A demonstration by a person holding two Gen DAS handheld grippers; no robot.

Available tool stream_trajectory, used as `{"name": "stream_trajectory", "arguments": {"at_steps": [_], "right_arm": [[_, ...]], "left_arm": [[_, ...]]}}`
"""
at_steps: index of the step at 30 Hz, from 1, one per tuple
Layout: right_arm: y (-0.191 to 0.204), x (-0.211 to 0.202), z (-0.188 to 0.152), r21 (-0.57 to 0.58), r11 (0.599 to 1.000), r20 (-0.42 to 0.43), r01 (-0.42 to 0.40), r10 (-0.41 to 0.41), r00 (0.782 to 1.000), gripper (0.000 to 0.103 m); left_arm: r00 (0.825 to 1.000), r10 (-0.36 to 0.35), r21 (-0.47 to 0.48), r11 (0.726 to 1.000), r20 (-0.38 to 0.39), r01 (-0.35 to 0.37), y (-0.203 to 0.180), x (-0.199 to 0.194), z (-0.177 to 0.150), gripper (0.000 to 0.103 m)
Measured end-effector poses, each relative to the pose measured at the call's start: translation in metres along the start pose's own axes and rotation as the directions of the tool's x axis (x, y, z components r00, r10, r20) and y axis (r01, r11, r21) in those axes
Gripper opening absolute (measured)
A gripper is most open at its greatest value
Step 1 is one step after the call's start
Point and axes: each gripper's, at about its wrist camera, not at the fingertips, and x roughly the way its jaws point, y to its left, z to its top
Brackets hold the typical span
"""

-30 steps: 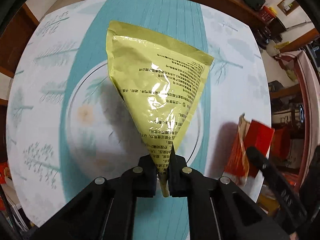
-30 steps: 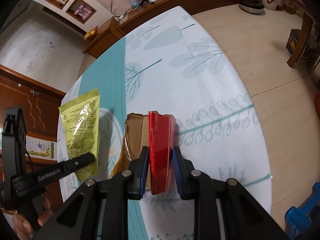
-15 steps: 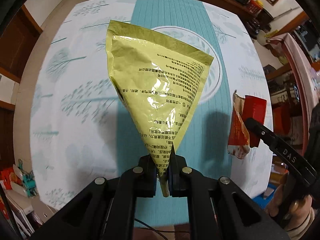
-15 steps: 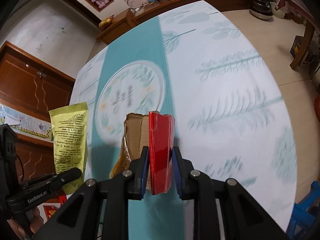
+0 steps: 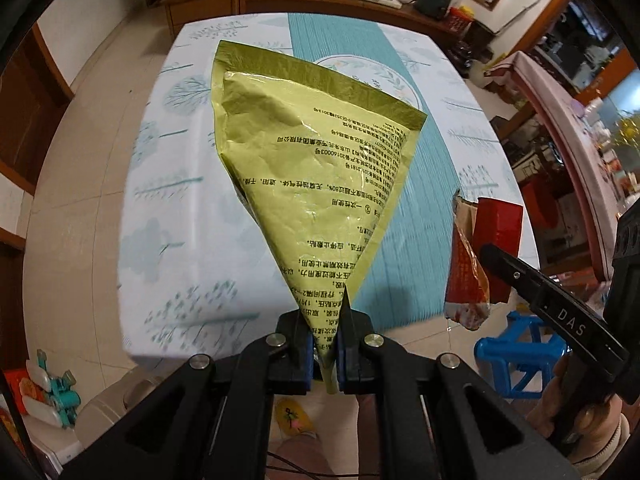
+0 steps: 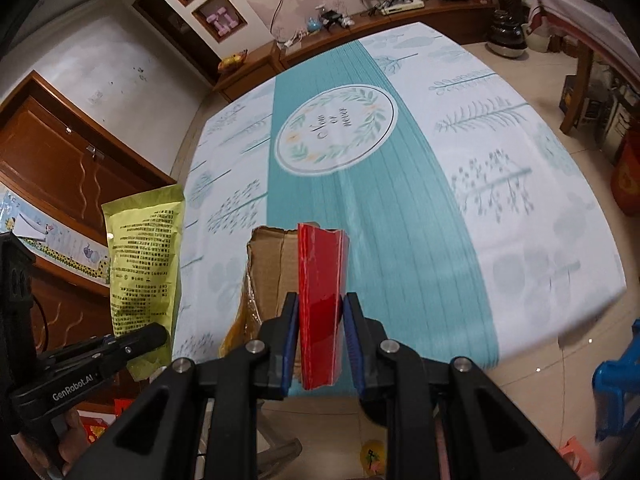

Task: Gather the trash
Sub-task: 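Carry the yellow bag and red box over the black bin and open both tools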

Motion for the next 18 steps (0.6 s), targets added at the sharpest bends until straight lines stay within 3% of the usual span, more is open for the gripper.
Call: {"name": "stream_trajectory", "arguments": {"at_steps": [7,18], "right_arm": [[0.027,-0.031,-0.061,0.018,0.999,0.025,0.029,-0.029,0.999,0.022],[0.044,-0.036,-0.123,0.015,0.996,-0.061,0.083,-0.082,0.995,0.022]], "left_arm": [[0.999,-0.023,0.053,0.998,-0.026,0.024,0.015,-0.012,-0.05,0.006],[0.992,-0.063,0.101,0.992,-0.11,0.074,0.008,0.001,-0.107,0.006]]}}
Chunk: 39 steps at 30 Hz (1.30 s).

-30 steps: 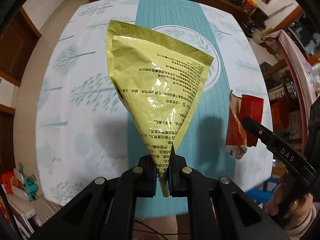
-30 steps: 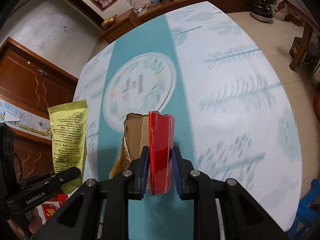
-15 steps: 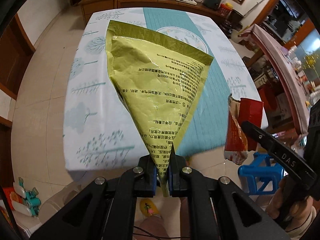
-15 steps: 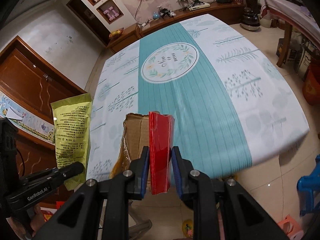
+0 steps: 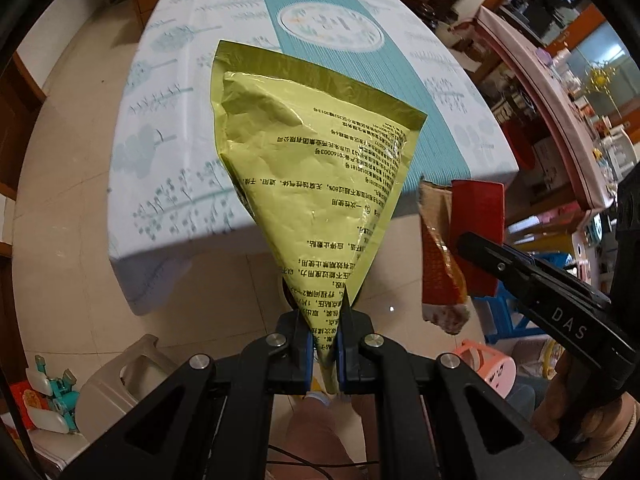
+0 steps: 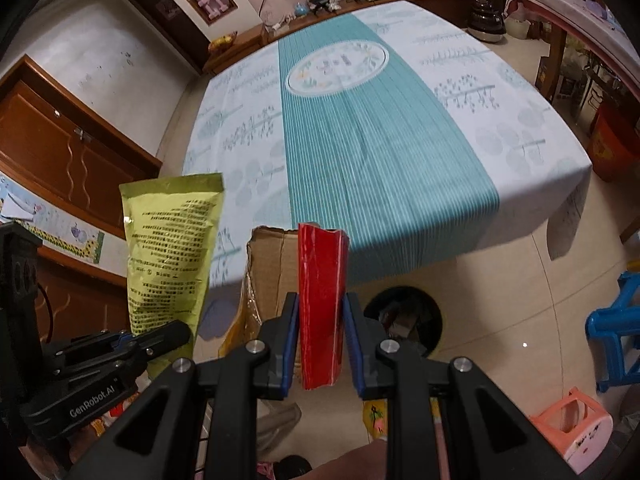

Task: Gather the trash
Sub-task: 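Carry the yellow bag and red box over the black bin and open both tools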

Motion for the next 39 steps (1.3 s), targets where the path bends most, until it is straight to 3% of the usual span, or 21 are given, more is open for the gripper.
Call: {"name": "stream_trajectory", "arguments": {"at_steps": [9,17,31,39], "right_arm": [[-0.02,0.018,-0.029,0.023,0.998,-0.067,0.05,-0.049,0.997,0.022],[-0.059,0.061,-0.054,0.061,0.994,-0.162,0.087,-0.076,0.984,0.022],[-0.149,0.22,-0.098,-0.021,0.99,-0.314,0.141,-0.14,0.939,0.022],[-0.177,0.299,-0.11,-0.014,0.992,-0.341,0.128,-0.125,0.932,0.023]], "left_arm": [[0.995,-0.021,0.012,1.0,-0.095,0.023,-0.016,0.044,-0.024,0.006],[0.978,-0.016,0.008,1.0,-0.206,0.018,-0.03,0.11,-0.048,0.006],[0.923,0.009,-0.118,0.991,-0.384,-0.059,-0.027,0.302,-0.078,0.007],[0.928,0.024,-0.153,0.984,-0.372,-0.087,-0.017,0.382,-0.073,0.009]]}}
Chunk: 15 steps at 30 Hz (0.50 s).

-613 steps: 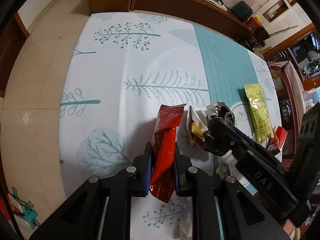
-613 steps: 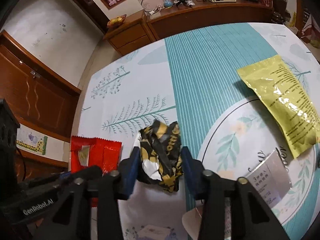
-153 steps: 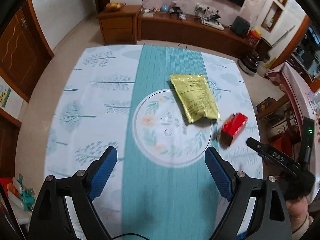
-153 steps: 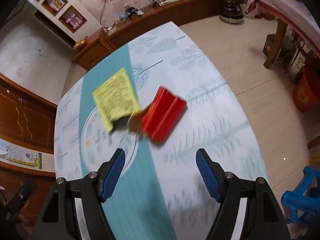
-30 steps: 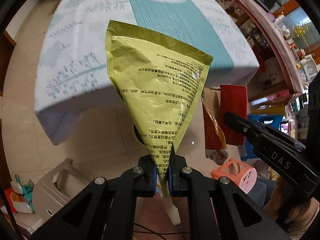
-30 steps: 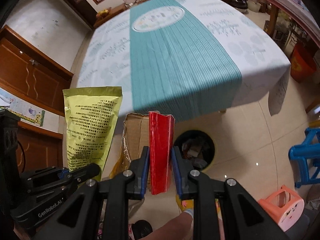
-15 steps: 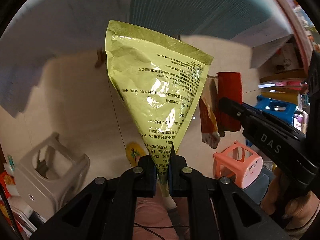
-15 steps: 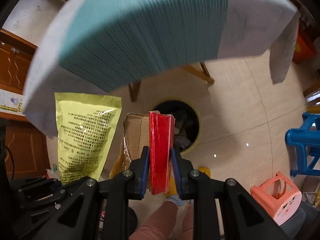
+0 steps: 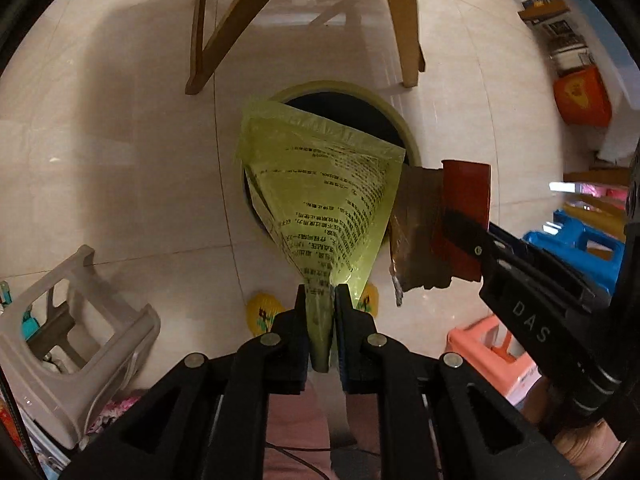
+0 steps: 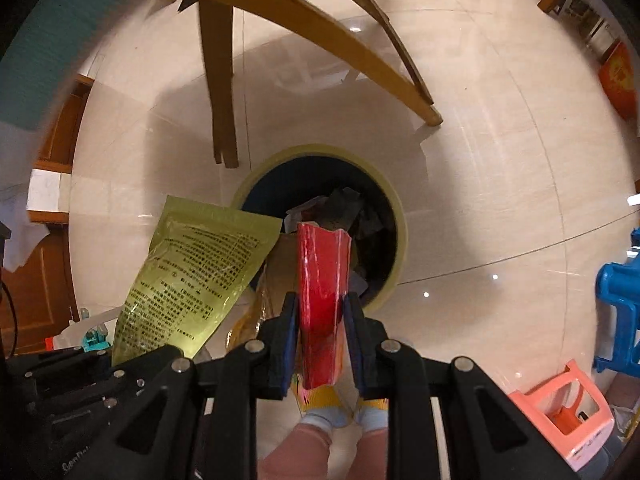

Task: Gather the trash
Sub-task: 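Carry the yellow bag and red box over the black bin and open both tools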

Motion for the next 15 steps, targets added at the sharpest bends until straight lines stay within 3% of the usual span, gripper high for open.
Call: {"name": "stream_trajectory", "arguments": {"at_steps": [3,6,9,11,15], "right_arm": [[-0.006,0.019,0.001,0.002,1.0,0.006,-0.001,0.001,1.0,0.023],[-0.011,0.033,0.003,0.01,1.0,0.001,-0.009,0.009,1.0,0.027],[-0.012,0.043,0.006,0.011,1.0,0.016,-0.025,0.025,1.0,0.031],[-0.013,0.046,0.007,0.002,1.0,0.025,-0.02,0.02,0.999,0.034],[-0.011,0.048,0.008,-0.004,1.0,0.015,-0.016,0.016,1.0,0.039]], "left_arm": [[1.0,0.009,0.001,1.0,0.005,-0.009,0.001,0.018,0.013,0.011],[0.999,0.025,-0.005,1.0,0.023,-0.025,0.0,0.028,0.022,0.021],[0.998,0.018,-0.009,1.0,0.059,-0.018,0.001,0.028,0.026,0.036],[0.996,0.027,-0.019,0.999,0.08,-0.026,0.002,0.027,0.029,0.056],[0.993,0.044,-0.049,0.998,0.108,-0.039,0.014,0.026,0.027,0.065]]}}
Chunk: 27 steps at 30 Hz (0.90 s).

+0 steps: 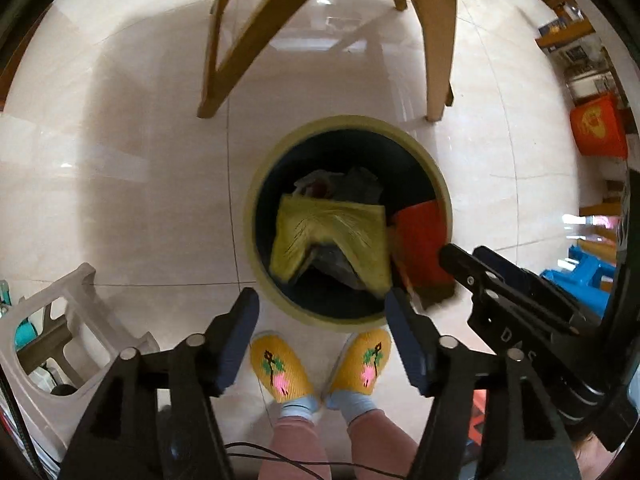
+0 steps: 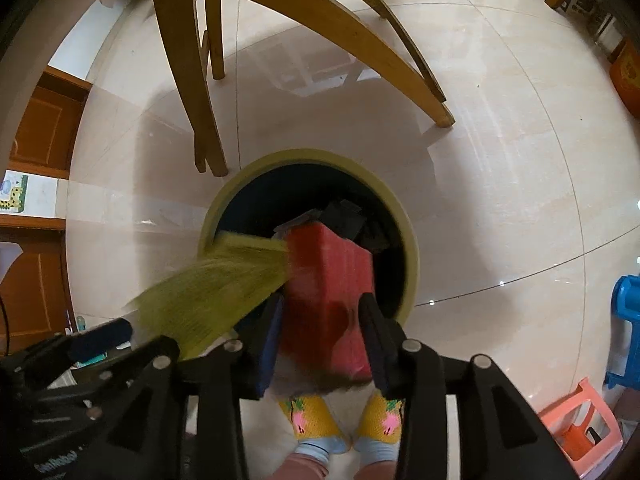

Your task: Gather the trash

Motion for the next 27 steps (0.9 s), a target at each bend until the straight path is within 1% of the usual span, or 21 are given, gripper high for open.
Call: {"name": "stream_trajectory", "arguments": {"at_steps": [3,5,6,12,19,27], "right_arm": [[0.002,-0.006,0.0,-0.013,1.0,0.015,-0.007,0.007,1.0,0.045],[0.003,-0.009,0.002,-0.025,1.0,0.033,-0.013,0.013,0.999,0.046],[0.004,-0.011,0.002,-0.03,0.999,0.039,-0.012,0.014,0.999,0.046],[0.008,-0.02,0.004,-0.045,0.999,0.06,-0.022,0.024,0.998,0.046],[0.014,-0.038,0.002,-0.049,0.998,0.074,-0.037,0.04,0.996,0.046],[0.025,-0.078,-0.006,-0.053,0.997,0.089,-0.052,0.056,0.994,0.046]], "left_arm": [[1.0,0.017,-0.011,1.0,0.016,-0.017,0.006,-0.006,-0.002,0.069],[0.999,0.032,-0.018,0.999,0.043,-0.031,0.013,-0.009,-0.003,0.075],[0.998,0.038,-0.021,0.999,0.057,-0.037,0.015,-0.013,-0.005,0.075],[0.992,0.051,-0.053,0.998,0.113,-0.045,0.027,-0.031,-0.01,0.076],[0.987,0.066,-0.07,0.996,0.145,-0.056,0.021,-0.061,-0.014,0.076],[0.984,0.058,-0.083,0.996,0.169,-0.045,0.016,-0.107,-0.025,0.076]]}}
